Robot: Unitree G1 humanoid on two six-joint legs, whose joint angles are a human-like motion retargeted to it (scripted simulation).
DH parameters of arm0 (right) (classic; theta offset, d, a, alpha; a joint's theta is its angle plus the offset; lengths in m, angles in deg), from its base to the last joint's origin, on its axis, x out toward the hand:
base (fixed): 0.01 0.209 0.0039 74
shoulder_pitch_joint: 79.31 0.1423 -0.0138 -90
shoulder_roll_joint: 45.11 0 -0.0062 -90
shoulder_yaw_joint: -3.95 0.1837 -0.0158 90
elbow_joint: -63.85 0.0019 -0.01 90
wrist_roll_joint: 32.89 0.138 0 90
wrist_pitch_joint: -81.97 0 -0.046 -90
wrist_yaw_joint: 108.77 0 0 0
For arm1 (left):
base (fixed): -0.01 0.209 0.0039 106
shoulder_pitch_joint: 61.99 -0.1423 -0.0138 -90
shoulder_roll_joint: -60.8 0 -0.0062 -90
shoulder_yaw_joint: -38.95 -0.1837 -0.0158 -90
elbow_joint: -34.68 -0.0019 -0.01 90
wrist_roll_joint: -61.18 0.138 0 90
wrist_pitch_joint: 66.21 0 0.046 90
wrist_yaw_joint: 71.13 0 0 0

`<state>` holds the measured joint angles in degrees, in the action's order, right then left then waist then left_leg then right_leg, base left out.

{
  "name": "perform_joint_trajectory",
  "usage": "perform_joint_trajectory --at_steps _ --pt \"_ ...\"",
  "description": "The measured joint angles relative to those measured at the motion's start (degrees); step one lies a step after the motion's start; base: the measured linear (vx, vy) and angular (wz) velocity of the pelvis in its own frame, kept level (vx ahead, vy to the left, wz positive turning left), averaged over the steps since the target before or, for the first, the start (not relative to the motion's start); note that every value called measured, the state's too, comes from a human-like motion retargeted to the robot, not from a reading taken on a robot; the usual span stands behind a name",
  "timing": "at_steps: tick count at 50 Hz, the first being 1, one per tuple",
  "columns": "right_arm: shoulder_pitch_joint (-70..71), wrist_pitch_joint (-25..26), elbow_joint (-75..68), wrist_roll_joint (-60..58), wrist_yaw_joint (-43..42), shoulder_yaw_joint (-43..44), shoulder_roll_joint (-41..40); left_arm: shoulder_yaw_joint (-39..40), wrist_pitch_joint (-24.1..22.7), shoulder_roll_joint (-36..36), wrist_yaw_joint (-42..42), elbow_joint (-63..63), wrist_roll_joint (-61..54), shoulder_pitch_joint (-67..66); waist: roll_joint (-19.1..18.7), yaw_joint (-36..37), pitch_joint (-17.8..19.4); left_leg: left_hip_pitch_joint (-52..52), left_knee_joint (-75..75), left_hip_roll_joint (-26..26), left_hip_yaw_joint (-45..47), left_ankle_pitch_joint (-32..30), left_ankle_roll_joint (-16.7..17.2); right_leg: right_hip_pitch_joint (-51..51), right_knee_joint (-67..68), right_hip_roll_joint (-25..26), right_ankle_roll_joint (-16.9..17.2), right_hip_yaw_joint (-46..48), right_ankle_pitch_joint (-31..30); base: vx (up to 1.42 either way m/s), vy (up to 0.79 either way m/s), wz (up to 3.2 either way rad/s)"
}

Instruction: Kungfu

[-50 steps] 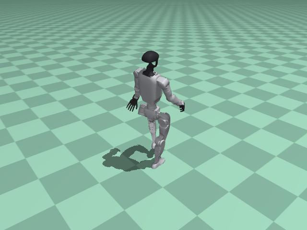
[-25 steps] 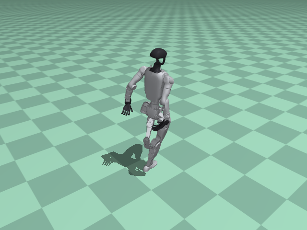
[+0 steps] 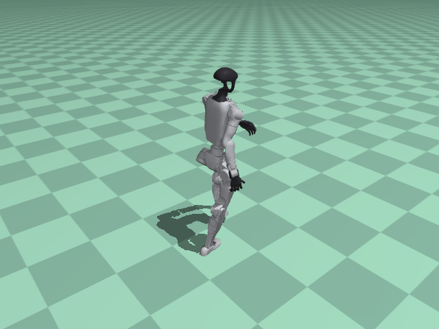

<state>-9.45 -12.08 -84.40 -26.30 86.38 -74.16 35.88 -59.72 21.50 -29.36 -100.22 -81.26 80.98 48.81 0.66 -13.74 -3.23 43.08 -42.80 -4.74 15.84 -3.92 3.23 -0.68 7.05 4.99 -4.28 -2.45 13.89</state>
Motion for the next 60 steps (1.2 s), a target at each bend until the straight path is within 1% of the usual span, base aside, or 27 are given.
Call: perform_joint_trajectory --at_steps 3,6,9,11,12,15,17,18,20,22,24,27,28,30,32,33,34,35,37,39,40,43,46,49,52,56,60 --pt "7.8 -2.7 4.0 14.4 4.2 -1.8 0.0 -3.5 -7.0 4.4 8.0 6.5 -13.3 0.9 -2.8 -1.0 1.3 0.3 12.5 -0.4 -7.8 -1.7 2.9 -0.6 1.7 1.9 -0.4 -6.8 1.1 0.29 0.24 -2.27" --pt "16.3 -5.5 6.8 24.2 8.8 -6.6 -2.0 -8.6 -12.6 8.2 12.0 10.6 -25.8 1.2 -5.6 -1.5 3.0 0.2 19.2 -2.2 -17.1 -1.4 3.2 -2.5 4.8 1.9 0.0 -12.8 2.3 0.34 0.45 -2.82" --pt "24.8 -7.1 6.5 29.9 12.1 -13.1 -6.3 -12.2 -15.4 12.1 7.9 10.6 -36.2 1.0 -7.6 2.1 5.8 -3.2 22.6 -5.5 -26.9 -3.3 6.8 -7.7 11.6 0.9 2.1 -16.4 4.0 0.3 0.63 -4.01" --pt "30.2 -6.4 5.2 32.4 14.7 -18.2 -8.8 -14.4 -15.8 14.9 0.8 7.7 -40.4 0.8 -7.3 6.0 8.0 -7.1 23.4 -6.4 -29.3 -5.3 10.5 -14.5 20.3 -1.7 6.3 -17.1 5.0 0.06 0.83 -4.51" --pt "32.7 -5.6 4.8 34.0 16.1 -21.1 -9.8 -15.5 -16.0 16.3 -3.6 5.5 -41.8 0.9 -6.6 7.8 9.1 -8.5 23.3 -6.6 -27.3 -2.6 11.8 -18.7 25.3 -3.4 8.8 -16.4 5.0 -0.18 0.78 -4.0" --pt "38.4 -1.2 5.1 41.1 20.8 -31.0 -12.0 -17.8 -18.5 19.3 -16.2 -4.3 -42.9 1.1 -5.1 9.4 12.7 -8.5 17.3 -12.0 -10.5 22.3 11.6 -30.8 38.3 -7.0 12.6 -7.9 2.8 -0.11 0.79 -2.7" --pt "38.8 3.6 5.2 42.8 26.9 -33.9 -13.2 -19.1 -18.7 20.3 -20.1 -12.6 -43.6 0.3 -7.8 4.0 13.8 0.4 4.6 -10.9 -15.0 26.2 10.6 -34.6 41.9 -10.2 10.6 0.8 4.1 0.21 0.74 -0.42" --pt "38.4 6.3 4.8 41.4 30.8 -34.4 -13.8 -18.2 -17.4 20.2 -21.4 -16.1 -44.6 0.2 -7.5 3.2 13.3 2.6 2.2 -9.7 -12.3 28.1 9.1 -37.1 42.8 -11.0 10.1 -0.5 6.5 0.13 0.55 -0.28" --pt "37.7 10.3 3.8 37.1 35.3 -33.5 -14.7 -19.2 -13.8 21.1 -22.4 -21.9 -47.6 -0.8 -13.2 0.4 14.5 9.7 -4.9 -11.1 -18.4 31.4 10.0 -36.1 40.0 -9.1 9.4 2.7 10.4 0.12 0.5 0.2" --pt "37.3 8.0 3.9 35.2 33.0 -34.2 -13.0 -19.3 -13.9 22.6 -22.6 -23.7 -49.4 -2.2 -12.9 2.2 14.1 11.5 -8.6 -10.6 -16.9 33.7 7.7 -37.2 38.6 -10.0 9.5 0.4 10.9 0.13 0.43 -0.51" --pt "37.5 3.0 5.1 33.7 28.6 -36.0 -9.9 -19.2 -14.1 22.4 -22.8 -23.8 -50.1 -1.4 -10.8 4.4 13.0 11.8 -10.2 -9.6 -13.7 34.3 4.7 -37.8 36.7 -10.9 11.1 -3.8 9.6 0.19 0.52 -0.86" --pt "38.7 -5.7 8.0 28.3 23.3 -39.6 -4.7 -17.9 -12.8 20.8 -20.9 -22.3 -49.1 0.6 -10.8 4.3 11.1 9.8 -8.6 -8.4 -13.9 33.6 2.4 -32.3 29.0 -9.9 13.3 -6.5 5.5 0.22 0.33 0.02" --pt "39.1 -8.8 9.8 24.9 22.5 -40.6 -3.1 -16.4 -11.9 20.1 -19.5 -21.6 -48.8 1.5 -11.0 3.6 10.7 8.6 -7.4 -8.1 -14.6 33.1 2.2 -29.4 25.8 -10.0 13.9 -5.8 2.5 0.29 0.4 0.37" --pt "40.4 -13.4 13.8 18.3 22.5 -42.5 -0.1 -13.0 -9.9 18.4 -16.3 -20.4 -48.6 3.4 -10.1 2.4 9.8 5.1 -4.0 -7.4 -14.5 31.6 1.9 -25.0 21.8 -10.1 16.2 -5.1 -8.0 0.28 0.26 0.17" --pt "44.8 -16.0 18.9 16.4 24.4 -45.6 2.9 -8.3 -8.5 15.1 -13.4 -20.2 -46.9 4.9 -9.0 2.2 8.7 -0.3 1.5 -8.1 -12.6 29.8 1.2 -24.6 21.8 -11.6 19.2 1.9 -21.4 0.21 0.25 -0.63" --pt "48.9 -16.6 22.1 18.2 26.1 -47.2 4.9 -5.8 -8.9 12.9 -12.5 -20.6 -45.1 5.2 -9.0 2.0 8.2 -3.6 5.0 -8.8 -11.3 28.7 0.7 -25.2 22.8 -12.7 19.1 8.0 -26.2 0.18 0.29 -1.03" --pt "54.5 -16.4 26.5 22.2 26.9 -48.9 7.7 -4.1 -9.3 10.5 -10.7 -21.8 -42.7 5.2 -9.2 1.6 7.7 -7.1 9.0 -9.3 -9.9 27.3 0.1 -26.0 25.6 -13.2 18.5 14.1 -26.5 0.11 0.36 -1.15" --pt "60.9 -15.6 31.4 27.2 27.4 -50.7 10.8 -2.7 -9.6 7.9 -8.3 -23.4 -39.9 4.9 -9.5 1.1 7.2 -10.5 13.1 -9.8 -8.4 25.8 -0.4 -27.1 29.2 -13.4 17.7 20.1 -24.7 0.01 0.39 -1.2" --pt "75.1 -13.5 39.0 32.7 24.1 -49.3 15.0 -2.2 -8.4 4.8 -3.4 -26.5 -35.1 2.7 -10.4 0.3 6.1 -15.5 20.0 -11.4 -5.7 23.0 -0.9 -31.0 41.3 -11.8 19.3 27.1 -18.8 0.0 0.2 -1.16" --pt "87.6 -12.0 42.1 33.8 19.9 -43.0 18.9 -4.9 -8.6 5.5 -4.9 -28.4 -31.5 -1.4 -11.6 0.7 4.6 -18.6 25.1 -13.0 -4.6 21.1 -1.5 -36.8 54.5 -6.8 19.3 29.6 -12.8 0.18 -0.05 -0.69" --pt "92.9 -11.4 42.5 33.2 18.0 -39.1 21.2 -7.2 -8.5 6.6 -7.2 -29.0 -30.0 -4.0 -12.1 1.0 3.6 -20.1 27.3 -13.0 -4.3 20.5 -1.9 -39.4 61.2 -5.1 19.3 30.8 -9.9 0.31 -0.03 -0.05" --pt "103.5 -14.6 40.9 28.2 11.9 -29.6 28.8 -11.5 -9.0 11.0 -15.5 -30.9 -23.9 -12.2 -12.1 -0.4 1.5 -23.0 32.2 -10.3 -6.5 19.2 -4.2 -42.1 78.6 -6.4 19.3 35.6 -2.0 0.35 0.01 0.79" --pt "108.8 -17.6 39.3 18.2 7.1 -24.7 33.7 -13.3 -9.2 13.6 -16.8 -34.2 -22.2 -17.0 -12.9 -3.9 0.1 -22.7 33.5 -10.9 -8.1 18.4 -4.6 -45.1 88.7 -3.7 19.3 39.9 3.3 0.23 -0.12 1.16" --pt "109.3 -18.7 39.0 8.4 1.3 -22.2 35.2 -13.0 -8.7 15.5 -13.8 -37.6 -24.5 -18.7 -13.0 -5.2 -2.1 -21.8 33.2 -11.3 -9.2 18.4 -5.0 -49.0 93.0 -0.5 19.3 41.2 6.1 0.14 -0.12 0.46" --pt "106.9 -23.0 39.1 3.4 -6.9 -20.8 36.2 -12.2 -7.9 15.8 -14.9 -38.6 -26.0 -18.6 -12.4 -4.5 -2.8 -22.9 33.0 -10.8 -9.7 18.7 -5.6 -51.2 93.8 1.5 19.3 40.0 7.3 0.12 -0.03 0.21" --pt "102.8 -28.8 39.0 3.7 -14.0 -20.0 34.5 -11.7 -7.3 13.9 -15.6 -37.5 -25.1 -17.0 -12.2 -5.2 -2.2 -24.6 32.8 -9.8 -10.6 19.4 -6.1 -51.8 91.0 1.9 19.3 37.4 7.6 0.06 0.09 0.25" --pt "100.2 -30.1 38.8 6.2 -15.1 -19.4 32.0 -11.1 -6.5 13.1 -13.6 -36.7 -25.4 -15.9 -12.6 -5.8 -1.4 -26.4 33.5 -8.6 -10.4 19.7 -6.6 -51.0 87.6 0.7 19.3 35.5 8.1 0.02 0.13 0.04"
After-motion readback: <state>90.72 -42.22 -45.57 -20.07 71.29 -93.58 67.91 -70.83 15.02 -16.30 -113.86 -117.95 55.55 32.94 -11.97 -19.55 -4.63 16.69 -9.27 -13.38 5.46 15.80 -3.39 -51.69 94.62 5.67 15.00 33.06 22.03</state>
